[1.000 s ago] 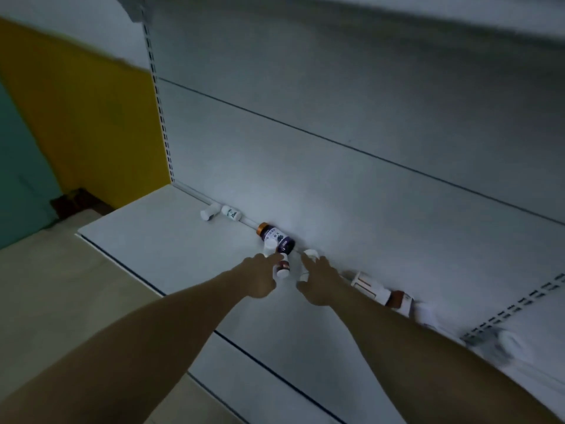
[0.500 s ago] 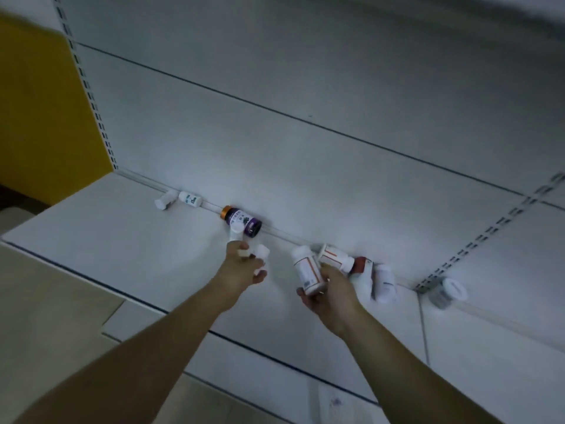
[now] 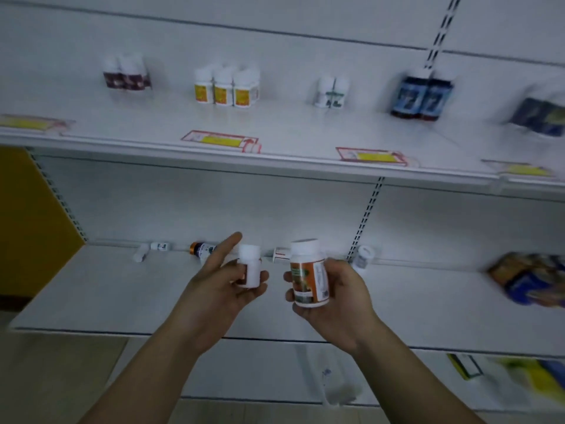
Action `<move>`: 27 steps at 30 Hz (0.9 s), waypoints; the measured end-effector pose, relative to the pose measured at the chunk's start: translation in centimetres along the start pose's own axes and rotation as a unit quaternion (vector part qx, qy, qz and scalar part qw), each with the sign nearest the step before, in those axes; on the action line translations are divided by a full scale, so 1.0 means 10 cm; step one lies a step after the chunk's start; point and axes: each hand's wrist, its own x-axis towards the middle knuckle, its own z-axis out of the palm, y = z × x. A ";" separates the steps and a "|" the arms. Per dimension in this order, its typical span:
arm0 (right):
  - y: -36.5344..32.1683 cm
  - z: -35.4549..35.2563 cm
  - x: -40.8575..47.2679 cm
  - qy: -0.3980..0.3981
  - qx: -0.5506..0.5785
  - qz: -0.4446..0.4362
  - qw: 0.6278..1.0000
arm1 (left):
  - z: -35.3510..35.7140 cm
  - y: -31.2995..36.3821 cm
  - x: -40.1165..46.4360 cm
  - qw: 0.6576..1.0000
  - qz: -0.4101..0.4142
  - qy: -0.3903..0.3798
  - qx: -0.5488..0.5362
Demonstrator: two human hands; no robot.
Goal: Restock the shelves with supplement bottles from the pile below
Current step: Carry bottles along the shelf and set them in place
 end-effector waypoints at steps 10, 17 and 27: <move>-0.90 -0.15 -1.06 -0.095 -0.115 -0.226 0.963 | 1.16 0.06 -0.69 0.981 0.103 -0.127 0.106; -1.52 -0.32 -1.39 -0.100 -0.114 -0.274 0.950 | 1.90 0.02 -0.79 0.957 0.199 -0.160 0.135; -2.18 -0.35 -1.26 0.010 -0.273 -0.372 0.887 | 2.61 0.29 -0.27 0.917 0.226 -0.202 0.259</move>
